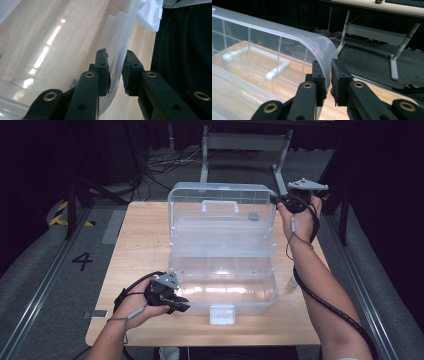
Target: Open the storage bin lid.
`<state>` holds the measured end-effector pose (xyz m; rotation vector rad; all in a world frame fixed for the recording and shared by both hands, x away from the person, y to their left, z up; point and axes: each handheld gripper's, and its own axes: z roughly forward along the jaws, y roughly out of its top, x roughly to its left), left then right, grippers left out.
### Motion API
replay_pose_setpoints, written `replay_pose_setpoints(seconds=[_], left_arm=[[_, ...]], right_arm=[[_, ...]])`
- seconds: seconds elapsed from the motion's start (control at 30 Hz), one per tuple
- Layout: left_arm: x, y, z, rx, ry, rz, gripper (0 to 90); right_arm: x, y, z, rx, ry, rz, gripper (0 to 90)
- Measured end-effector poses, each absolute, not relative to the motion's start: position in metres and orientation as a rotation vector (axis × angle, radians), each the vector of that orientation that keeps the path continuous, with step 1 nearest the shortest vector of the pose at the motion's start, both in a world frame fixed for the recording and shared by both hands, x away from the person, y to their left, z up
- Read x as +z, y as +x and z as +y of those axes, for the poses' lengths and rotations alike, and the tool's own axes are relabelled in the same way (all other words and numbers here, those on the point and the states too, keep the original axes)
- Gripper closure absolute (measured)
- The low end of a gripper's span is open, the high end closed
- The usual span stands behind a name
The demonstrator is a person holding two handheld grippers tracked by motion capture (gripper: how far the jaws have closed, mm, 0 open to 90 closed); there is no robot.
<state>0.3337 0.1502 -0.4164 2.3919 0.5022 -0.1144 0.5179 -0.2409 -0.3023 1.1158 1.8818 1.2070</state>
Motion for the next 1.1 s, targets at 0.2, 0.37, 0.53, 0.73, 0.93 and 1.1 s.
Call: replay_pose_setpoints(seconds=[0.2, 0.37, 0.53, 0.73, 0.93, 1.1], left_arm=[[-0.417, 0.333, 0.150, -0.107, 2.392, 0.503, 76.2], [-0.417, 0.333, 0.150, -0.109, 2.388, 0.505, 76.1], [-0.418, 0.334, 0.151, -0.114, 2.383, 0.508, 76.0], [-0.419, 0.335, 0.151, -0.124, 2.377, 0.505, 75.9], [-0.420, 0.334, 0.151, -0.129, 2.372, 0.507, 76.0], [-0.419, 0.334, 0.151, -0.122, 2.380, 0.506, 76.0]], right_arm=[[-0.308, 0.527, -0.239, 1.207, 1.133, 1.866, 83.7], [-0.310, 0.531, -0.238, 1.201, 1.139, 1.864, 84.0], [-0.313, 0.537, -0.238, 1.199, 1.138, 1.861, 84.4], [-0.317, 0.544, -0.236, 1.188, 1.148, 1.861, 85.0], [-0.323, 0.551, -0.236, 1.179, 1.148, 1.868, 85.5], [-0.327, 0.557, -0.237, 1.179, 1.140, 1.884, 85.4]])
